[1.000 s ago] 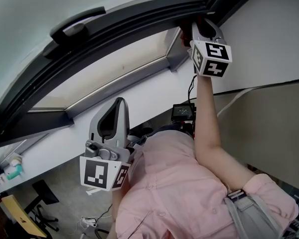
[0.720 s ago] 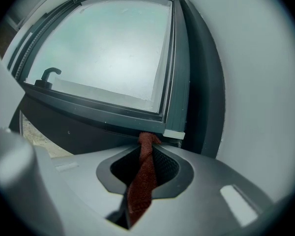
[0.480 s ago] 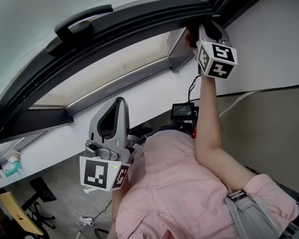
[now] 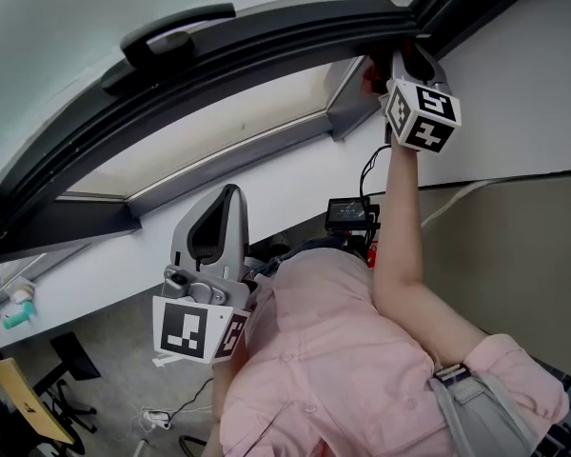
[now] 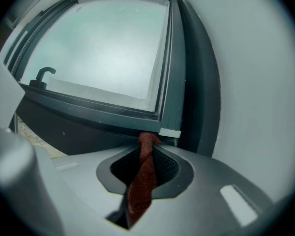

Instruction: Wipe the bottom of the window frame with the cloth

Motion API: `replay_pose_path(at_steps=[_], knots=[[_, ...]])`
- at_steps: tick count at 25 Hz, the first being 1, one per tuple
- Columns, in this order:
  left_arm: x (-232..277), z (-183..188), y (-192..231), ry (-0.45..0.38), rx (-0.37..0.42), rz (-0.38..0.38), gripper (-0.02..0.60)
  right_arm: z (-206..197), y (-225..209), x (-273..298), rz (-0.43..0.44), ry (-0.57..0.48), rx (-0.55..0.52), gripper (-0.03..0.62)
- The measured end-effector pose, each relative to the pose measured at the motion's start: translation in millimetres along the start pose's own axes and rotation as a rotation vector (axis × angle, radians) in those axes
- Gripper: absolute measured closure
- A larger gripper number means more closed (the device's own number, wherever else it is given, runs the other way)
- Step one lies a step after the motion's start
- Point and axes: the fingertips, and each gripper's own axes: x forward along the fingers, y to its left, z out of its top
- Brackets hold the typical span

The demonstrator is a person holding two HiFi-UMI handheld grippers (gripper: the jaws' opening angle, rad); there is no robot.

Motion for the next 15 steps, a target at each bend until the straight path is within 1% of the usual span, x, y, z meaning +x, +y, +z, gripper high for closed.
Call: replay_pose_path(at_steps=[3,7,11,15], knots=[[-3.1,5.5,-4.9,0.003,-0.005,0.021,0.584,7.4,-8.7,0.7,-0.004,0.008,0.019,0.534],[-5.9,7.1,-2.7,0.000,-0.006,0.052,0.584,7.6,-15.8,0.7,-0.020,-0.002,0.031,0.534],[-17.0,12.6,2.9,-0.036,-0.014,0.084,0.584,6.0,-29.3,-5.3,-0.068,-0.002,0.070,0.536],[-26.2,19.4,8.2,-0.073,-0.011,0.108,0.584,3.9,-35.6,-5.8,-0.079,-0.001,0.114,0.536]])
